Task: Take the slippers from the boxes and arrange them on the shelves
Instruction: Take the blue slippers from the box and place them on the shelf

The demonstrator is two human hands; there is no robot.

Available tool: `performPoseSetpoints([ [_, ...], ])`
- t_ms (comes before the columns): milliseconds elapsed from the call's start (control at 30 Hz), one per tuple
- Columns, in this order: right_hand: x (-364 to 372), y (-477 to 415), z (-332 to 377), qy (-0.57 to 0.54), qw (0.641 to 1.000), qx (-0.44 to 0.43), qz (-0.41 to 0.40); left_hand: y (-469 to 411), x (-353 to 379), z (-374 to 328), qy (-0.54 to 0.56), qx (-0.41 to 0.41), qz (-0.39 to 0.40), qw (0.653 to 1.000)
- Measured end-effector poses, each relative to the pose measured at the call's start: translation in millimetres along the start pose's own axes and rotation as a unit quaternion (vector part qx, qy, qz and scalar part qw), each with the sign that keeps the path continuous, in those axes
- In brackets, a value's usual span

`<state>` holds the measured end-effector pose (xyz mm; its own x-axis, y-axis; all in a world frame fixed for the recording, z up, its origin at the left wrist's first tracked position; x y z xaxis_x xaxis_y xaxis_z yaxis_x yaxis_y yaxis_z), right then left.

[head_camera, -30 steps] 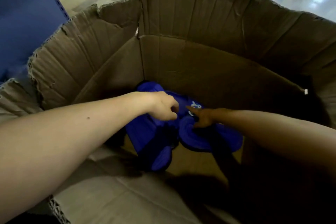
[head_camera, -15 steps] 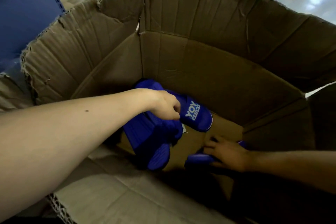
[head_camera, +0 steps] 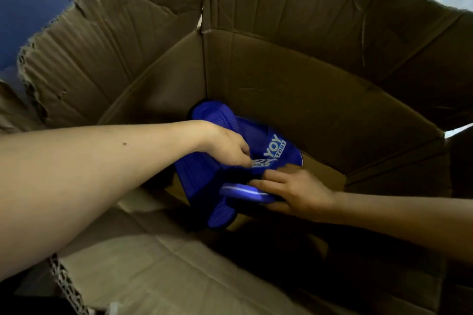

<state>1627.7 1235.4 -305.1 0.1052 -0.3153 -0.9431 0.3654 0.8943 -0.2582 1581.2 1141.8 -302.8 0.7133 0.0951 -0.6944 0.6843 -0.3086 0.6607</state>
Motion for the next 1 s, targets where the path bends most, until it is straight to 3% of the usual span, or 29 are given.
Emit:
performPoseSetpoints([
  [233,-22.5,7.9,29.8,0.053,0.964,-0.244,-0.093,2.6,-5.2,17.9,-0.068,-0.012,0.016,0.997],
  [300,-25.3,3.9,26.7,0.055,0.963,-0.245,-0.096,3.2,-5.3,20.7,-0.065,-0.022,0.023,0.997],
  [467,-18.3,7.8,5.2,0.067,0.972,-0.216,-0.059,1.0,8.6,23.3,0.106,-0.051,0.025,0.993],
  [533,-14.2,10.4,1.7,0.057,0.974,-0.218,-0.037,0.6,5.9,25.5,0.084,-0.069,0.023,0.994],
  [633,-15.1,10.7,-14.1,0.015,0.984,-0.179,-0.003,2.4,-10.6,35.3,-0.036,-0.097,-0.014,0.995],
  [700,-8.8,2.8,-32.3,0.038,0.989,-0.133,0.056,6.3,-15.4,45.8,-0.105,-0.115,-0.026,0.987],
  [733,1.4,-0.7,-47.6,0.057,0.986,-0.082,0.13,8.3,-13.3,50.5,-0.123,-0.121,-0.023,0.985],
  [767,13.4,0.2,-65.2,0.073,0.972,-0.017,0.222,10.6,-9.9,53.7,-0.132,-0.124,-0.015,0.983],
  [833,36.7,12.4,-96.8,0.101,0.911,0.115,0.383,14.1,-1.8,54.1,-0.131,-0.118,0.0,0.984],
  [900,52.3,10.5,-109.8,0.143,0.877,0.137,0.437,16.1,1.6,48.9,-0.125,-0.103,0.008,0.987],
  [1000,74.7,-5.4,-114.5,0.166,0.859,0.142,0.462,17.0,-0.4,39.9,-0.121,-0.073,0.01,0.99],
])
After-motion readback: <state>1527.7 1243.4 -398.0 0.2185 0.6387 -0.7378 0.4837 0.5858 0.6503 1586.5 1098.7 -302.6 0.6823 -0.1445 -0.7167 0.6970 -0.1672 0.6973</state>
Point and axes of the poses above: each hand's wrist, its own y-axis away from the middle knuckle, its own x-axis out of the palm, z = x × y, the point moved 8 cm from there along -y, towards the middle knuckle, and after that the axes turned 10 degrees about -z, right-handed, at the moved point
